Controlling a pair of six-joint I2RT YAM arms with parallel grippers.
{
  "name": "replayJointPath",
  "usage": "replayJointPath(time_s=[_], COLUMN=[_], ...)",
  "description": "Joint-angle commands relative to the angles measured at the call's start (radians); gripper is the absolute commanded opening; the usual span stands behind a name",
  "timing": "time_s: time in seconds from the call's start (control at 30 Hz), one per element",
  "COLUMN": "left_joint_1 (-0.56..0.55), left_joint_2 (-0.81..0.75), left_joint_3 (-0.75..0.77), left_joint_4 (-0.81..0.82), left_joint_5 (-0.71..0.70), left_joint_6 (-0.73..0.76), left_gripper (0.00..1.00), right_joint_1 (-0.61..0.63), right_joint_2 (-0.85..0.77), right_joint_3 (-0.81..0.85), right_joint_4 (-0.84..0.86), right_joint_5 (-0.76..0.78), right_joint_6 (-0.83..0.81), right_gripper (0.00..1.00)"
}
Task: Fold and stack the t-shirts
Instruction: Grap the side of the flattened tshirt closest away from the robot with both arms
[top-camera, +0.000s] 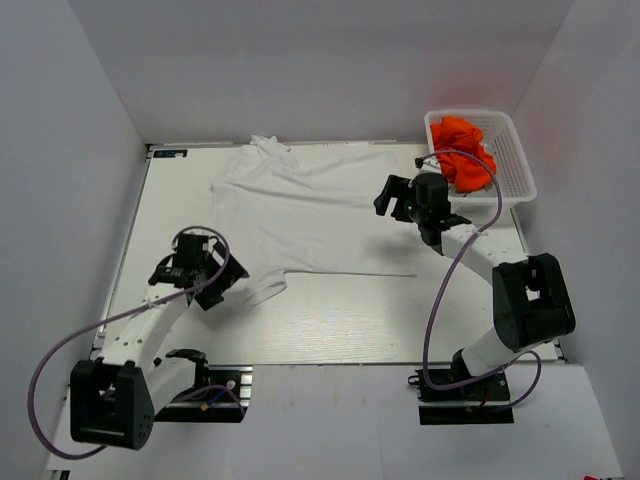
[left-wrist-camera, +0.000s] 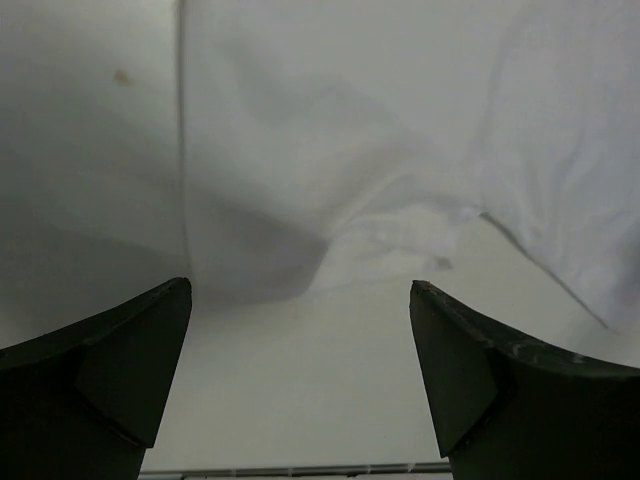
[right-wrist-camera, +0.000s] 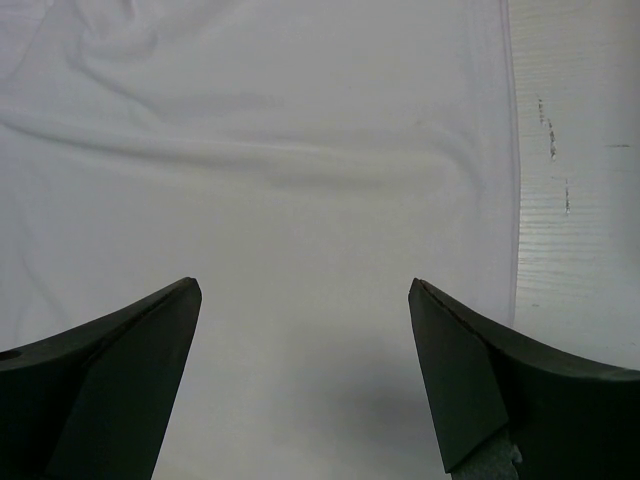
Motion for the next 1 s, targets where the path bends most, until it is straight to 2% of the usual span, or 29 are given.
replayJointPath(time_s=[0.0,0.17,0.27,0.37,0.43,0.57,0.6,0.67,0.7,0.73,0.87,0.97], left_joint_1=[-0.008,-0.008,-0.008,-0.008,-0.008,-0.008,-0.008,-0.008,-0.008,-0.008,-0.008,-0.008], left_joint_2=[-0.119,-0.104,-0.033,0.039,0.068,0.151,0.165,0.192,0.203,0.217,0.191,0.125], left_joint_3=[-0.071,-0.107,-0.127,-0.145,-0.145,-0.136,-0.125,-0.125,-0.113,-0.113,-0.102,-0.093], left_joint_4=[-0.098,-0.184,-0.184,-0.092,-0.027,0.076,0.077,0.061,0.052,0.052,0.052,0.052], left_joint_5=[0.065,0.029,0.008,-0.006,0.003,-0.011,-0.011,-0.021,-0.034,-0.044,-0.057,-0.057], left_joint_6=[-0.092,-0.092,-0.092,-0.101,-0.092,-0.092,-0.092,-0.08,-0.08,-0.08,-0.057,-0.034], left_gripper=[1.0,1.0,0.95,0.81,0.79,0.61,0.46,0.33,0.09,0.01,0.0,0.0], right_joint_1=[-0.002,-0.003,-0.006,-0.005,-0.005,-0.005,-0.005,-0.005,-0.002,-0.005,-0.005,-0.005], right_joint_2=[-0.029,-0.029,-0.026,-0.02,-0.018,-0.007,-0.01,-0.02,-0.039,-0.044,-0.089,-0.134], right_joint_3=[-0.013,-0.017,-0.02,-0.017,-0.019,-0.034,-0.042,-0.057,-0.068,-0.071,-0.117,-0.117], right_joint_4=[0.053,0.047,0.045,0.041,0.035,0.03,0.026,0.022,0.018,0.013,-0.022,-0.118], right_joint_5=[0.013,0.013,0.021,0.018,0.012,0.015,0.014,0.018,0.036,0.047,0.088,0.136], right_joint_6=[0.017,0.015,0.014,0.017,0.02,0.052,0.069,0.075,0.077,0.078,0.09,0.121], right_gripper=[0.9,0.9,0.9,0.9,0.9,0.9,0.9,0.9,0.9,0.9,0.9,0.9])
